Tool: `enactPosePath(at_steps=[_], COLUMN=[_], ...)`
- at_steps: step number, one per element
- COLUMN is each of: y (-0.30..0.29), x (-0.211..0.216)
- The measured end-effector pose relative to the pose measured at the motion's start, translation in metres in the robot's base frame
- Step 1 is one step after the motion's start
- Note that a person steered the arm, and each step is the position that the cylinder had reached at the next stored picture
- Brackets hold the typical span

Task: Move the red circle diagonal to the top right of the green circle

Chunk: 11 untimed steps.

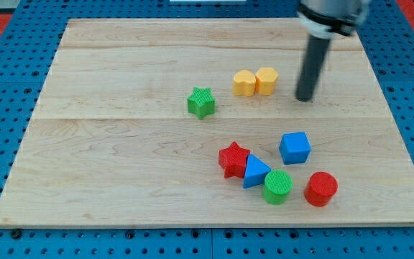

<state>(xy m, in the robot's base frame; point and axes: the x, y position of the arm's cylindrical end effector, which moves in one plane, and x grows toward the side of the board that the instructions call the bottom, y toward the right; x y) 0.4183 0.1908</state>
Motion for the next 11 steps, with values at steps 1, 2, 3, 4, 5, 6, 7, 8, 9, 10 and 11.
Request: enactPosePath(at_steps=[1,2,3,4,5,6,7,8,9,10,11], y=[0.030,0.004,-0.013,0.052,0.039,0.003,-0.040,-0.059,-0.052,-0.033,-0.085], x=[0.066,0.095,0.099,0.127,0.174,0.188,0.176,0.153,0.152,0.136,0.129])
